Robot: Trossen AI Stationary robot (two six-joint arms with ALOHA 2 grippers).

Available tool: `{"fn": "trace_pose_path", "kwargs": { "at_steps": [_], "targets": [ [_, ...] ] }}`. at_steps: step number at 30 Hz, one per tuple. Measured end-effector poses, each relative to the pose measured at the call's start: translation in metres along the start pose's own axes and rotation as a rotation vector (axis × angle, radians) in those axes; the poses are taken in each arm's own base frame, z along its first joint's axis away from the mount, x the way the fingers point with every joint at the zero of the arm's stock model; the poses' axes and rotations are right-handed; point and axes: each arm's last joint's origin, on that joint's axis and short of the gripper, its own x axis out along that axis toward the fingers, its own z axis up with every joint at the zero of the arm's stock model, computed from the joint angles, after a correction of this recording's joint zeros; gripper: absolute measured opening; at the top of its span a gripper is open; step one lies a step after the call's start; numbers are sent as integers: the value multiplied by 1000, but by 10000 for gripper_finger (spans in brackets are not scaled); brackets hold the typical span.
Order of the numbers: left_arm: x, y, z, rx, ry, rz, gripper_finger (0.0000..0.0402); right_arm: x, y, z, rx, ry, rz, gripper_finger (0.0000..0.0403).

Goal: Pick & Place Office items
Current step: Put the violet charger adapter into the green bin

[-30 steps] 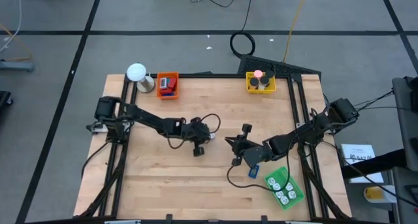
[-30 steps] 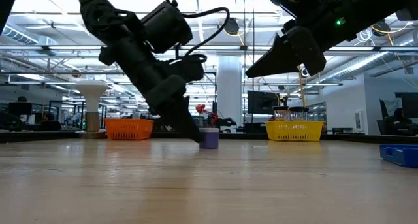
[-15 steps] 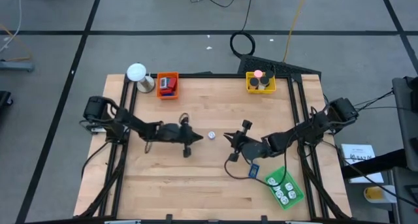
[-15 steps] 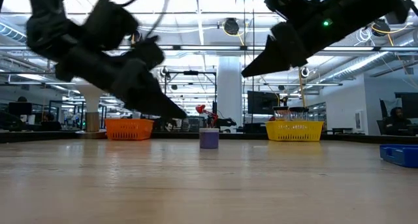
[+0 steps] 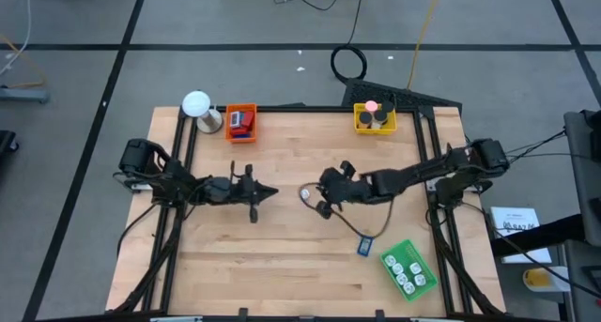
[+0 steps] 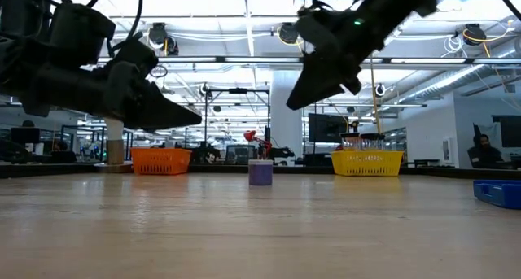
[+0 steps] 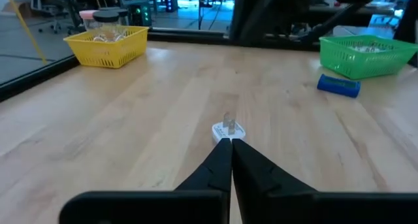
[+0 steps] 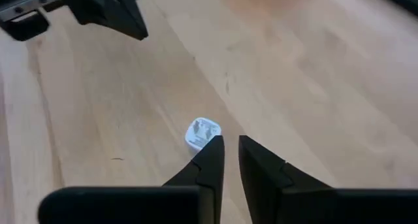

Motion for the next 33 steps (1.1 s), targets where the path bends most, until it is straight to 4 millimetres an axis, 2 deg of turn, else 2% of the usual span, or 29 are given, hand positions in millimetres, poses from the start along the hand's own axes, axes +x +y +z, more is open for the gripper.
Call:
{"fn": "trace_pose_path", "kwargs": {
  "at_steps": [5, 10, 17, 22, 29, 33],
  "targets": [
    [0, 0, 0, 15, 3, 0, 25, 13, 7, 15, 31, 205, -11, 72],
    [0, 0, 0, 11, 3, -1, 26, 35, 15, 24, 37, 380, -11, 127],
    [0, 0, 0, 11, 3, -2, 26, 61, 11, 36, 117, 425, -15, 217],
    [0, 0, 0, 9, 3, -2, 26, 64, 5, 41, 165, 407, -26, 265],
    [0, 0, 0, 9, 3, -2, 26, 69, 8, 48, 208, 315, 20, 285],
    [0, 0, 0, 9, 3, -2, 26, 88, 7, 29, 203, 364, -16, 278]
  ]
}}
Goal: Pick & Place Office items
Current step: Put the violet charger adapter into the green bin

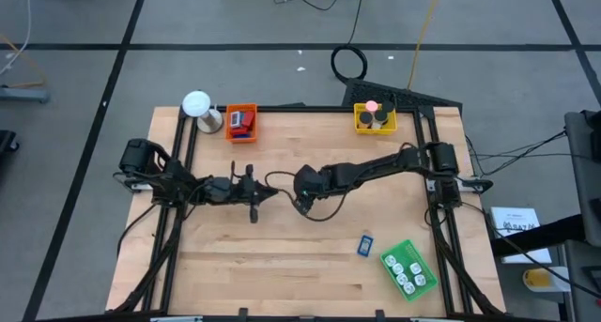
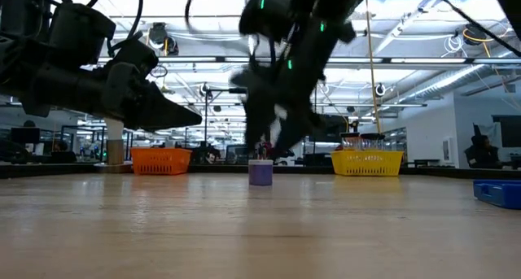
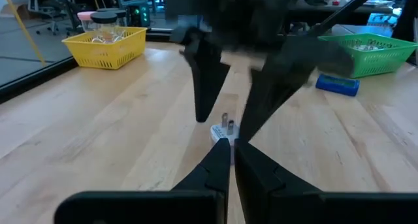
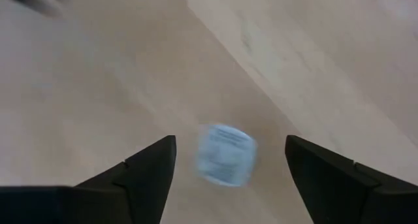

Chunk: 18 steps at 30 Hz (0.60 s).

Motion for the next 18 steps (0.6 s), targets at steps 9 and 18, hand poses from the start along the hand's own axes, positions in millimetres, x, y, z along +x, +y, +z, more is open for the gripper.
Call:
{"fn": "trace_pose_path", "kwargs": {
  "at_steps": [9, 18],
  "targets": [
    [0, 0, 0, 0, 0, 0, 26, 33, 0, -11, -31, 50, 2, 263],
    [0, 0, 0, 0, 0, 0, 26, 32, -1, -12, -108, 64, -4, 164]
  ]
}}
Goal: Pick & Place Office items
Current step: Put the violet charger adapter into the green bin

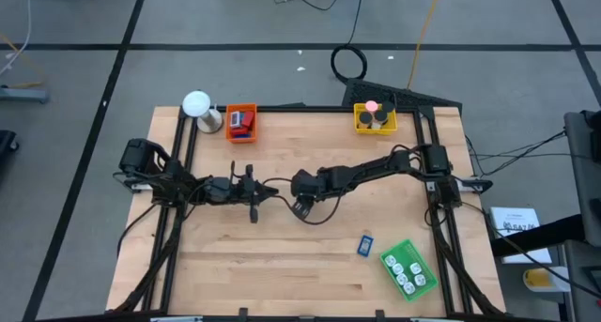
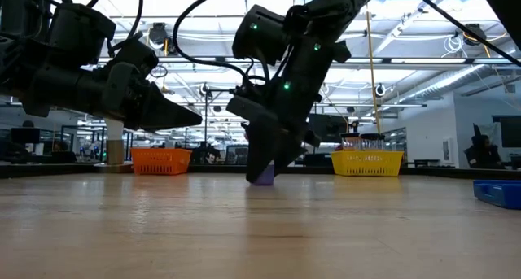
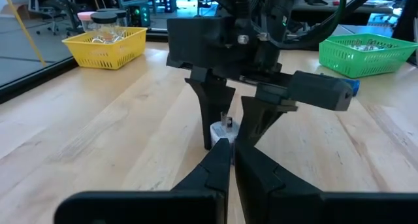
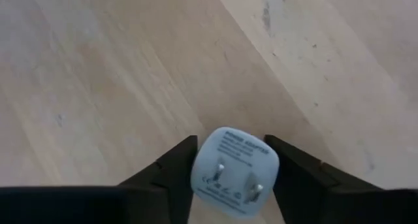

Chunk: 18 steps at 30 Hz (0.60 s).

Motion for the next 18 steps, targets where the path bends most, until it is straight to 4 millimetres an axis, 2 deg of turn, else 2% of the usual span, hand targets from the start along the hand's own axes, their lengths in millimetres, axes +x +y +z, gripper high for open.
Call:
{"fn": "trace_pose_path", "kwargs": {
  "at_steps": [3, 7, 12, 18],
  "targets": [
    [0, 0, 0, 0, 0, 0, 26, -3, 0, 0, -16, 6, -1, 142],
    [0, 0, 0, 0, 0, 0, 26, -25, 4, -3, -42, 25, 1, 142],
    [0, 0, 0, 0, 2, 0, 26, -77, 19, -23, -71, 73, -18, 147],
    [0, 0, 0, 0, 1, 0, 26, -142, 38, -75, -72, 148, -112, 143]
  ]
}}
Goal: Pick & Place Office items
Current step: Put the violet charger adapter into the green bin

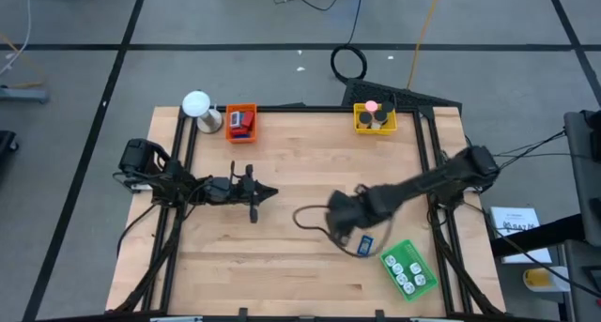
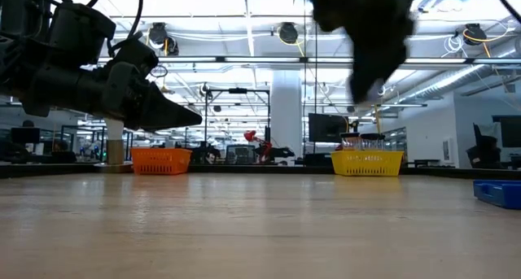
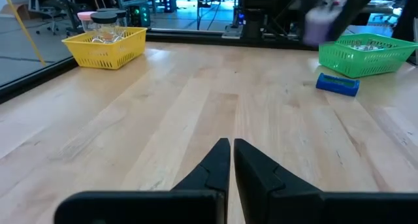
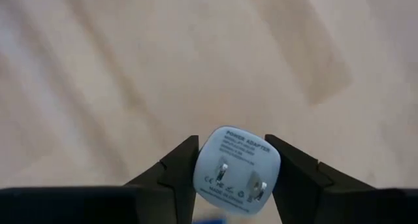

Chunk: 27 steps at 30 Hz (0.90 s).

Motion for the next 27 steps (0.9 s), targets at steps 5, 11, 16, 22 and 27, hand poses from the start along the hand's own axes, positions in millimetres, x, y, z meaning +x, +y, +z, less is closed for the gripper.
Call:
{"fn": "trace_pose_path", "kwargs": {
  "at_steps": [5, 11, 16, 22, 27],
  "targets": [
    [0, 0, 0, 0, 0, 0, 26, -34, 8, -44, 61, 42, -26, 150],
    [0, 0, 0, 0, 0, 0, 26, -48, 16, -83, 93, 75, -105, 143],
    [0, 0, 0, 0, 0, 0, 26, -57, 24, -109, 135, 75, -113, 152],
    [0, 0, 0, 0, 0, 0, 26, -60, 30, -141, 173, 72, -120, 147],
    [0, 0, 0, 0, 1, 0, 26, -54, 26, -163, 205, 122, -162, 145]
  ]
}}
